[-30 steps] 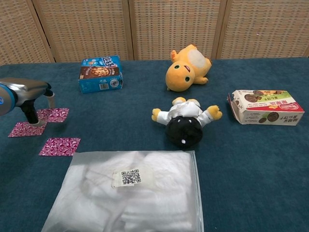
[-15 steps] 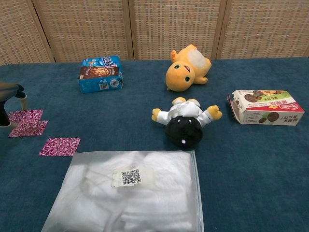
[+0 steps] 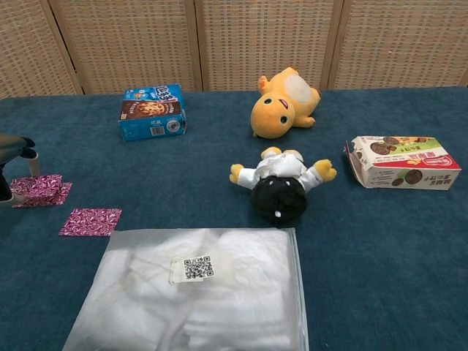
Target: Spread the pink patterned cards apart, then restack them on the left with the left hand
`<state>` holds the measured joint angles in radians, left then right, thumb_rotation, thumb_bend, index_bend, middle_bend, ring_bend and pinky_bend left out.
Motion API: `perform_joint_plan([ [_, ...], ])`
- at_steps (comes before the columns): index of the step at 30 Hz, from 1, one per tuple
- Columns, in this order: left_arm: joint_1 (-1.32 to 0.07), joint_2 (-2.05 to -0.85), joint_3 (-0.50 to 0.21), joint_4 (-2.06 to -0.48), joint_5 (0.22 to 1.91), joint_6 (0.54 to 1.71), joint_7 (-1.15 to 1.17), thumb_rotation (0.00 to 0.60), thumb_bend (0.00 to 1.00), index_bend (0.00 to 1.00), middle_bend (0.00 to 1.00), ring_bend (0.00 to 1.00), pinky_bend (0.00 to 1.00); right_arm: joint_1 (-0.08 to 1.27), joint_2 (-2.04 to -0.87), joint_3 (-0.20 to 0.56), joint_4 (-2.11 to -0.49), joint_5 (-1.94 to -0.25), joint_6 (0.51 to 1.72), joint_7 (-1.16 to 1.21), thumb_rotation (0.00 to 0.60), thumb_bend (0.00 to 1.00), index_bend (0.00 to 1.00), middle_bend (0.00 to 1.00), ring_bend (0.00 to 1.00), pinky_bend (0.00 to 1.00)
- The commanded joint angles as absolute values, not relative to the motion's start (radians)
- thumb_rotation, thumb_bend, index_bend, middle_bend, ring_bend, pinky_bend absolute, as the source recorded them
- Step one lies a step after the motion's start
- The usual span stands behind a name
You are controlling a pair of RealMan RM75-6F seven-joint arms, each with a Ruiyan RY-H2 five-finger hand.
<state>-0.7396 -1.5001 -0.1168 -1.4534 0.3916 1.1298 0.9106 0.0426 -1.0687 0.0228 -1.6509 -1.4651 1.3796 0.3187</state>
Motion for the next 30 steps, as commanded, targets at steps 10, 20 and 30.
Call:
perform_joint_plan([
  [10,-0.741,-1.513,-0.116,-1.435,0.389,1.126,0.916,0.600,0.32,0.56,0.00,0.00,0.00,0.043,-1.068,0.023,-1.652,-1.463,1.377,0.318,0.600,0.10,0.04,0.00,0.00,0.00],
  [20,-0.739,-1.537,-0.114,-1.407,0.418,1.119,0.905,0.600,0.31,0.50,0.00,0.00,0.00,0.044,-1.069,0.023,-1.652,-1.459,1.375,0.316,0.600,0.11,0.04,0.00,0.00,0.00],
  [30,-0.736,-1.543,-0.118,-1.399,0.430,1.131,0.910,0.600,0.31,0.44,0.00,0.00,0.00,0.043,-1.068,0.023,-1.651,-1.461,1.376,0.322,0.600,0.10,0.04,0.00,0.00,0.00],
])
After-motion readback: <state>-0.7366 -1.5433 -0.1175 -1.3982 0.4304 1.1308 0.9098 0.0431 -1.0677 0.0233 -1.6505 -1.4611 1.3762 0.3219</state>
